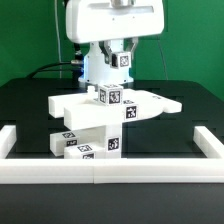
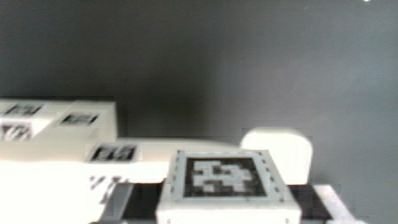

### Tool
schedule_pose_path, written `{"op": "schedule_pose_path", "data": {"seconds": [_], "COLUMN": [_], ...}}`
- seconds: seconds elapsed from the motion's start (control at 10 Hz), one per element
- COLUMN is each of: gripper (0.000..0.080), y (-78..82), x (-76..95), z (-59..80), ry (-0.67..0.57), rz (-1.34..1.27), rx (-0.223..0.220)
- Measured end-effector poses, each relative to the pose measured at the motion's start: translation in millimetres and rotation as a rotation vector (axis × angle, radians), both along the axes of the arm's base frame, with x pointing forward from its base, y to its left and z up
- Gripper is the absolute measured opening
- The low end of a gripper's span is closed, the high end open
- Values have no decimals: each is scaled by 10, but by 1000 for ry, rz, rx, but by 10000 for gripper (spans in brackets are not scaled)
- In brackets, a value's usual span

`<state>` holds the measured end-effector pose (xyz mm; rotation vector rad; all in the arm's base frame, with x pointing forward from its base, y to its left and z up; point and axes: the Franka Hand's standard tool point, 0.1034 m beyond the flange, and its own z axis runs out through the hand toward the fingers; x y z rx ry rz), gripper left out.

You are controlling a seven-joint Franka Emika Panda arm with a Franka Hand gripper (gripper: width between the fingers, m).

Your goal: Assemble chair

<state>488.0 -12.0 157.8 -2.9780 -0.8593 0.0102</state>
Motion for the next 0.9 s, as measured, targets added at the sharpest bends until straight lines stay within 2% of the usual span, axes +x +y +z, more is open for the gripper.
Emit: {"op": "schedule_pose_path", "data": {"seconds": [0.5,0.7,0.9], "gripper": [284,284,284], "y": [-23,-177,-434], "x": [27,306,389], "z": [-25,-30,-206], "ry": [-3,-22,-28], "rz": [33,104,180], "rx": [-2,-23,-54]}}
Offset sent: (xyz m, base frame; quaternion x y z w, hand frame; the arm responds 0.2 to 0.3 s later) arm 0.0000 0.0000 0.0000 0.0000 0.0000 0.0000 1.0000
